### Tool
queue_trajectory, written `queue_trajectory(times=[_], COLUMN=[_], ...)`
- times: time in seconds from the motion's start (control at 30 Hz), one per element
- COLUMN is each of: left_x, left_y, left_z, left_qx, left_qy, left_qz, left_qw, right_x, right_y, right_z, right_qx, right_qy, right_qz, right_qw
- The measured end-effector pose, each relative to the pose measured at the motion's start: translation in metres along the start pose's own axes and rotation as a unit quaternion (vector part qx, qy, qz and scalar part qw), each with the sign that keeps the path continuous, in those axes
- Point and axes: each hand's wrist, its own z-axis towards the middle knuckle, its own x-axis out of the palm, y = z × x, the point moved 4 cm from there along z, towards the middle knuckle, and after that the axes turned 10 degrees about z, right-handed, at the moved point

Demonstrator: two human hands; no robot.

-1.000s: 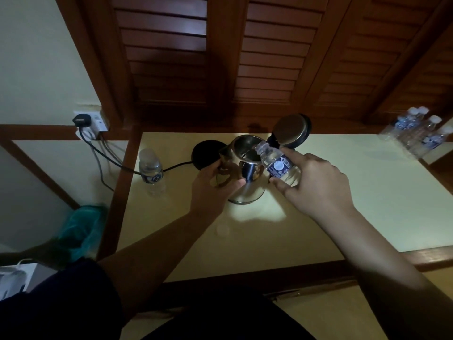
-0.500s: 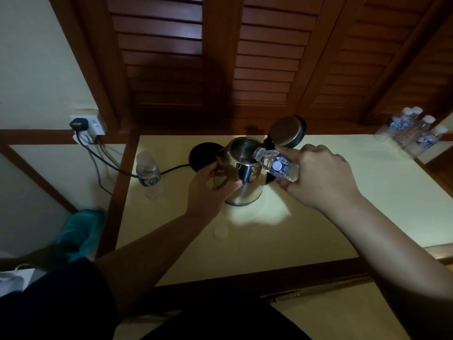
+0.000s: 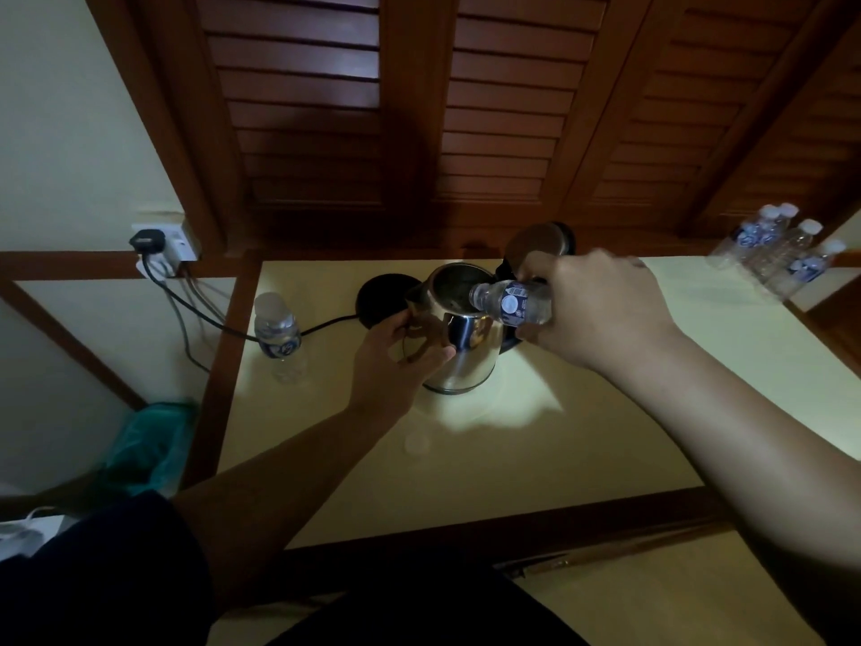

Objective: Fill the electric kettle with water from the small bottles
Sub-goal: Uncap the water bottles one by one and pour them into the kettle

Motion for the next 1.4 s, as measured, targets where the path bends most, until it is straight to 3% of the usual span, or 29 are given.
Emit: queue_trajectory(times=[0.63, 1.17, 1.4], left_x=[0.001, 0.000, -0.002], left_y=[0.005, 0.007, 0.013], left_z=[0.001, 0.002, 0.003], left_qx=[-0.009, -0.018, -0.045], left_qy=[0.006, 0.009, 0.039], left_qz=[0.014, 0.023, 0.051], left_qw=[1.000, 1.000, 0.997], right_x=[-0.012, -0.010, 0.000], right_y=[0.013, 0.014, -0.003], right_z=[0.028, 0.027, 0.006], right_qx=[-0.030, -0.087, -0.057], right_qy=[0.016, -0.026, -0.034], right_qz=[-0.032, -0.031, 0.046], right_qw=[0.999, 0.995, 0.997])
